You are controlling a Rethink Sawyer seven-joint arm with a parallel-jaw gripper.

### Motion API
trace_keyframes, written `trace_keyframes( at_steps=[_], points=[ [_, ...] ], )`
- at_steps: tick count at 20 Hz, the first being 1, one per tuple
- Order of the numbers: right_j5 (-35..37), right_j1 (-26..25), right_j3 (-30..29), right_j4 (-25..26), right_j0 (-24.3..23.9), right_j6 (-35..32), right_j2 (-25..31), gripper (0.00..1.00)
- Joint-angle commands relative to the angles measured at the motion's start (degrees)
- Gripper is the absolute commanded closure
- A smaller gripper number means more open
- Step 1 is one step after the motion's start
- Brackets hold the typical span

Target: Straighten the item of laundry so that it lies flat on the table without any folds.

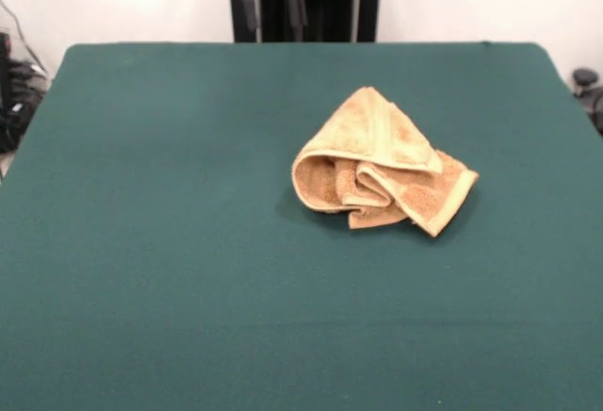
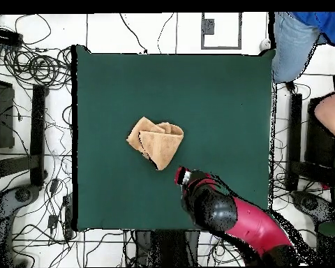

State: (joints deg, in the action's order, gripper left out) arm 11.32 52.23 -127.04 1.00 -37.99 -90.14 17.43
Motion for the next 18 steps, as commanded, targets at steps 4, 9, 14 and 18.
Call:
trace_keyframes(
  at_steps=[4,9,14,18],
  points=[
    [21.52,-1.17,9.65,6.74,3.42,4.36,3.7,0.0],
    [23.91,-2.95,13.73,8.87,0.22,5.67,5.28,0.0],
    [28.66,-8.6,19.68,11.1,-3.65,9.32,6.64,0.0],
    [25.45,-11.89,19.7,13.77,-4.95,8.37,6.75,0.0]
  ],
)
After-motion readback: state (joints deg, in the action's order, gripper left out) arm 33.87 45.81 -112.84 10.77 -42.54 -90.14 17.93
